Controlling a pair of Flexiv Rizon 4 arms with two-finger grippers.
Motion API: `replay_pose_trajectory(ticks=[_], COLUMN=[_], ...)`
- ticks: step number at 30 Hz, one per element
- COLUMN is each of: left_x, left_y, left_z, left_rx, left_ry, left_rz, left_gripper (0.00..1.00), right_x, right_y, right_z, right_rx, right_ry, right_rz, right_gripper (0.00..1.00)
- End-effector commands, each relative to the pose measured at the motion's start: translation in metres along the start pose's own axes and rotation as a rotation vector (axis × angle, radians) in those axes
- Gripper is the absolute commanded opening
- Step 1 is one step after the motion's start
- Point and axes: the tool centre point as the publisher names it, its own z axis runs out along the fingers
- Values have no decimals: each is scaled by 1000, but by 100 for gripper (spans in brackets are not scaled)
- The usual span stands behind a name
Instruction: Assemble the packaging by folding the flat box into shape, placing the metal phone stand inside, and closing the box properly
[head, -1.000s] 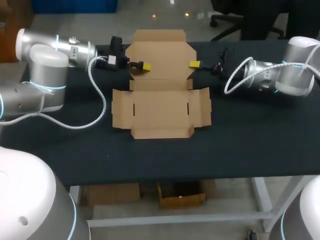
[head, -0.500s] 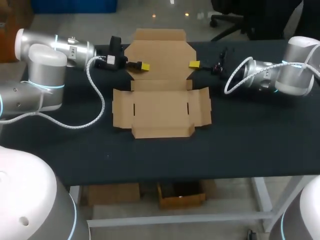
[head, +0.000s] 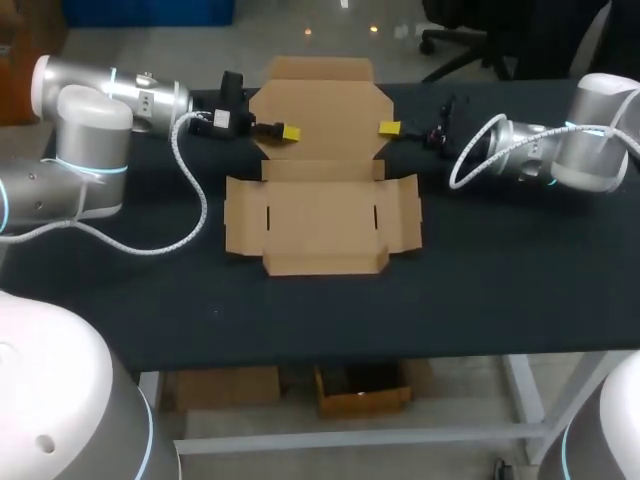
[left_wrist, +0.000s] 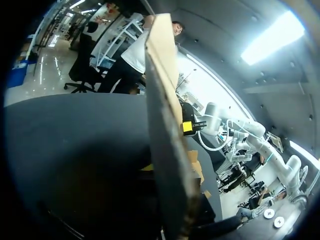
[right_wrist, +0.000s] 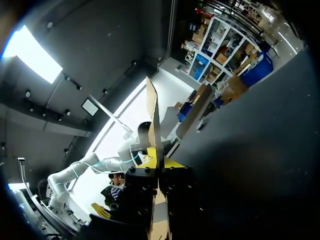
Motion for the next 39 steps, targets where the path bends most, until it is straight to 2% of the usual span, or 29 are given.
replay_pose_trajectory(ticks=[1, 4, 5, 7, 9, 17, 19, 20, 28, 30, 32, 39], left_x=[-9, -9, -9, -9, -9, -11, -11, -10, -8, -8, -8, -7], left_y=[-1, -4, -5, -7, -10, -25, -30, -33, -57, -62, -67, -79], left_z=[2, 1, 1, 1, 0, 5, 6, 7, 10, 10, 11, 13], left_rx=[0, 4, 7, 11, 16, 23, 24, 24, 37, 40, 45, 61], left_ry=[16, 20, 23, 25, 33, 74, 82, 84, 81, 79, 77, 86], left_rz=[4, 15, 19, 27, 39, 103, 119, 133, 209, 221, 230, 277], left_gripper=[0, 0, 0, 0, 0, 0, 0, 0, 0, 0, 0, 0], right_x=[2, 8, 10, 14, 19, 38, 42, 45, 67, 72, 78, 93], right_y=[2, 3, 3, 3, 2, -4, -6, -8, -18, -21, -24, -33], right_z=[-5, -10, -12, -17, -22, -39, -41, -43, -49, -51, -52, -60], right_rx=[-2, -1, 0, 1, 0, -8, -9, -8, 4, 7, 9, 21], right_ry=[7, -17, -28, -48, -72, -130, -143, -148, -200, -217, -236, -324], right_rz=[-4, -16, -19, -22, -26, -52, -60, -66, -111, -122, -134, -190], right_gripper=[42, 51, 60, 67, 68, 61, 57, 50, 32, 21, 0, 0])
